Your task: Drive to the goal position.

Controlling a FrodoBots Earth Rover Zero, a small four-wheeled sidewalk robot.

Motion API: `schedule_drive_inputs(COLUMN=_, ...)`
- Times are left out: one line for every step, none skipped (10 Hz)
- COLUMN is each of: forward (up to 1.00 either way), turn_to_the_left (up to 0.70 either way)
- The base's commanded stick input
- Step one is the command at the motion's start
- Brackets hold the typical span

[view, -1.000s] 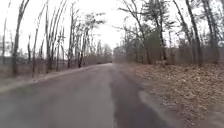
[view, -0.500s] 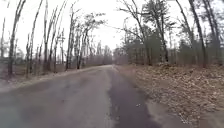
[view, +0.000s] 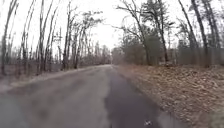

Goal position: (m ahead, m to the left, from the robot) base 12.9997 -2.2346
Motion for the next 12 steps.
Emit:
schedule_drive_inputs(forward=1.00, turn_to_the_left=0.33)
schedule_drive_inputs(forward=1.00, turn_to_the_left=0.21)
schedule_drive_inputs(forward=1.00, turn_to_the_left=0.08)
schedule_drive_inputs(forward=1.00, turn_to_the_left=0.00)
schedule_drive_inputs(forward=1.00, turn_to_the_left=0.00)
schedule_drive_inputs(forward=1.00, turn_to_the_left=0.00)
schedule_drive_inputs(forward=1.00, turn_to_the_left=0.00)
schedule_drive_inputs(forward=1.00, turn_to_the_left=0.00)
schedule_drive_inputs(forward=1.00, turn_to_the_left=0.00)
schedule_drive_inputs(forward=1.00, turn_to_the_left=0.40)
schedule_drive_inputs(forward=1.00, turn_to_the_left=0.40)
schedule_drive_inputs(forward=1.00, turn_to_the_left=0.40)
